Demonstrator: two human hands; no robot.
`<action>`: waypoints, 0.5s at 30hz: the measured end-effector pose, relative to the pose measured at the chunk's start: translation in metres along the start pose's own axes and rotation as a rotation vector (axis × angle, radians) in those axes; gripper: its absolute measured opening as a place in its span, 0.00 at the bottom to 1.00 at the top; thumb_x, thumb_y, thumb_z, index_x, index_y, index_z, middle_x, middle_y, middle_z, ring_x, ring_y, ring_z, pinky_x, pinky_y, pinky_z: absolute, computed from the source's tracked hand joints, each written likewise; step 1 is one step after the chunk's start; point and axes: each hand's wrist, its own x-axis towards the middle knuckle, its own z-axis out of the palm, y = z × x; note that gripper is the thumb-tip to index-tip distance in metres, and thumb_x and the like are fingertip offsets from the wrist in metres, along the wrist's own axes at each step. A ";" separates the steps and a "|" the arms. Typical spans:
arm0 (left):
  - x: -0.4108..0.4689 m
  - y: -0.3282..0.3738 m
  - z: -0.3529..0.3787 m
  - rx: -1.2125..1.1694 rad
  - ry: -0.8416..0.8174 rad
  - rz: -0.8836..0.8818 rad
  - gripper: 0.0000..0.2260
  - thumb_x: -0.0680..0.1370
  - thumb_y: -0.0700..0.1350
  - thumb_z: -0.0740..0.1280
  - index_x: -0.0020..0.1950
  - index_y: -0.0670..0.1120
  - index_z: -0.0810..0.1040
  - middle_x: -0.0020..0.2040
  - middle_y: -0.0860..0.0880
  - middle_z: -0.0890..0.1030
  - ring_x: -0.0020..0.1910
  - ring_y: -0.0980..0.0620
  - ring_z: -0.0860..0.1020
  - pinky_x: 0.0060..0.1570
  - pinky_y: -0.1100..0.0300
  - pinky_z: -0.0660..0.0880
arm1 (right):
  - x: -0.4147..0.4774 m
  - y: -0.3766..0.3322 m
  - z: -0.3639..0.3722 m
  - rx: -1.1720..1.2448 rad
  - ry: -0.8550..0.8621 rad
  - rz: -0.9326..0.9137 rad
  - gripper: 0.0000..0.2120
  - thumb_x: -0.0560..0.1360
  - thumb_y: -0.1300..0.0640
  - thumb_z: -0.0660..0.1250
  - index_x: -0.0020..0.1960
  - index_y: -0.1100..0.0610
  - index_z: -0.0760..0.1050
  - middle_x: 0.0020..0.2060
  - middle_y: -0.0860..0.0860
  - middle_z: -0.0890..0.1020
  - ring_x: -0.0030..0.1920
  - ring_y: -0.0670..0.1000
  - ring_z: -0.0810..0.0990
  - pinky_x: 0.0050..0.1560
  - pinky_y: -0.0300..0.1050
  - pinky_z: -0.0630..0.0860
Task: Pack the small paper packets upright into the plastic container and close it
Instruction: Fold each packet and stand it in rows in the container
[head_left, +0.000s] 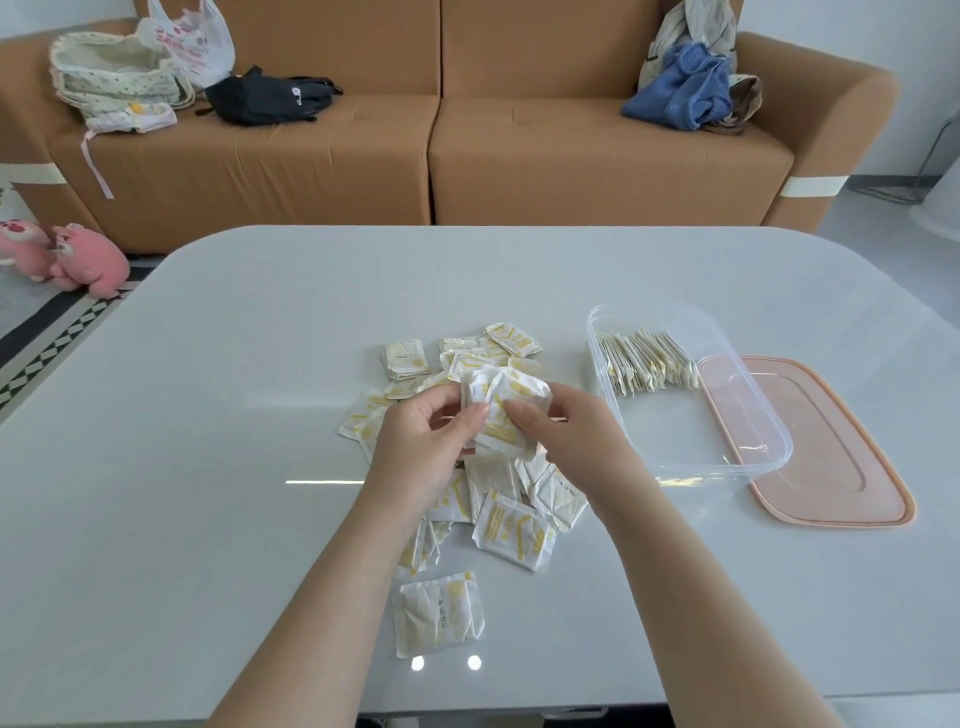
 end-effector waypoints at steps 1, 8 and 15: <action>0.001 -0.001 -0.001 0.008 0.014 0.011 0.06 0.77 0.40 0.68 0.49 0.50 0.83 0.43 0.45 0.86 0.44 0.50 0.84 0.46 0.58 0.81 | 0.000 0.000 0.002 -0.033 -0.009 0.011 0.12 0.76 0.51 0.68 0.48 0.60 0.80 0.39 0.52 0.82 0.39 0.48 0.78 0.46 0.46 0.74; 0.006 -0.009 -0.001 0.196 -0.030 0.100 0.09 0.80 0.41 0.64 0.43 0.48 0.81 0.34 0.43 0.75 0.35 0.49 0.71 0.40 0.55 0.73 | -0.004 -0.006 0.014 -0.154 -0.054 -0.061 0.10 0.82 0.56 0.56 0.42 0.52 0.69 0.35 0.46 0.73 0.36 0.46 0.71 0.38 0.44 0.68; 0.009 -0.014 0.005 0.501 0.051 0.286 0.09 0.80 0.38 0.62 0.40 0.44 0.72 0.43 0.52 0.71 0.42 0.61 0.71 0.43 0.74 0.64 | -0.006 -0.004 0.016 -0.259 -0.022 -0.148 0.11 0.80 0.63 0.56 0.62 0.60 0.70 0.50 0.54 0.80 0.53 0.55 0.76 0.51 0.47 0.70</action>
